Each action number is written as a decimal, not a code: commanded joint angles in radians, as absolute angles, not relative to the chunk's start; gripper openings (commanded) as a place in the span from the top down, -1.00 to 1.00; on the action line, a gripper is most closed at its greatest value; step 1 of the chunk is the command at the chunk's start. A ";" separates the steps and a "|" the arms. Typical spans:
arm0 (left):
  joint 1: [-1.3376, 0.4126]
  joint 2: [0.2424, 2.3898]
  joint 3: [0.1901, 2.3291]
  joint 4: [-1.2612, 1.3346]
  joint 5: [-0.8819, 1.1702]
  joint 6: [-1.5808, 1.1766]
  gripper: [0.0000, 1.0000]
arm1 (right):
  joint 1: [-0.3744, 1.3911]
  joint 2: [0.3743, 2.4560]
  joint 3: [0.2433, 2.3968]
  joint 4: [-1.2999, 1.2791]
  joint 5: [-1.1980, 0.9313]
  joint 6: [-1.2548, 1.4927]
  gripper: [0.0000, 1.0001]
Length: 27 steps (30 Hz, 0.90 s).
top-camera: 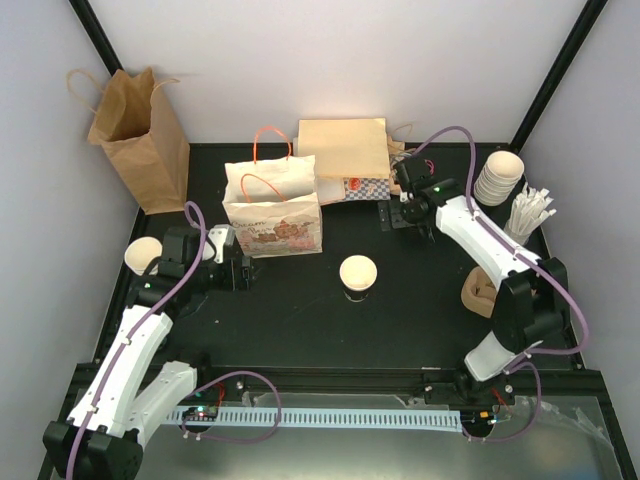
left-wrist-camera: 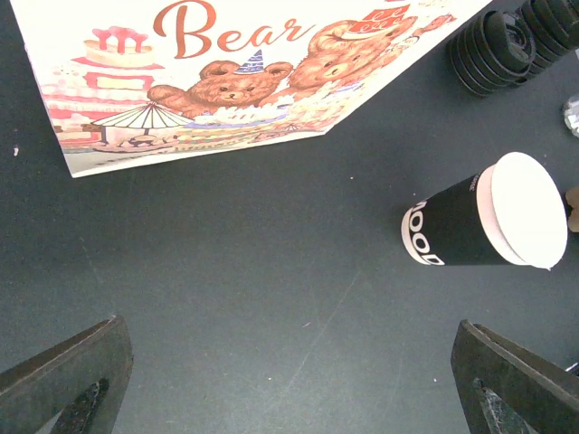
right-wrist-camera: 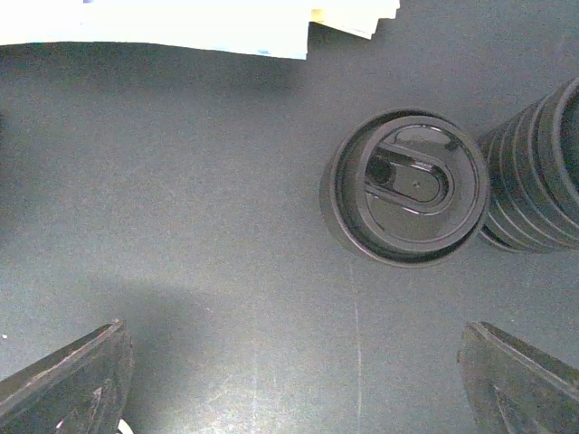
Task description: Pack the takeout coffee
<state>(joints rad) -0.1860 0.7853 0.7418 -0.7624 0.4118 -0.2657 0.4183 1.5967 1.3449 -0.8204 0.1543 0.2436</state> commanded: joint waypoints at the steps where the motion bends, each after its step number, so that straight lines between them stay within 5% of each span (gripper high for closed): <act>1: -0.193 0.778 0.756 -0.761 0.410 -0.268 -0.97 | 0.398 1.622 1.407 -0.838 0.168 0.311 -1.00; 27: -0.193 0.777 0.756 -0.761 0.411 -0.268 -0.97 | 0.354 1.813 1.498 -0.846 0.159 0.244 -1.00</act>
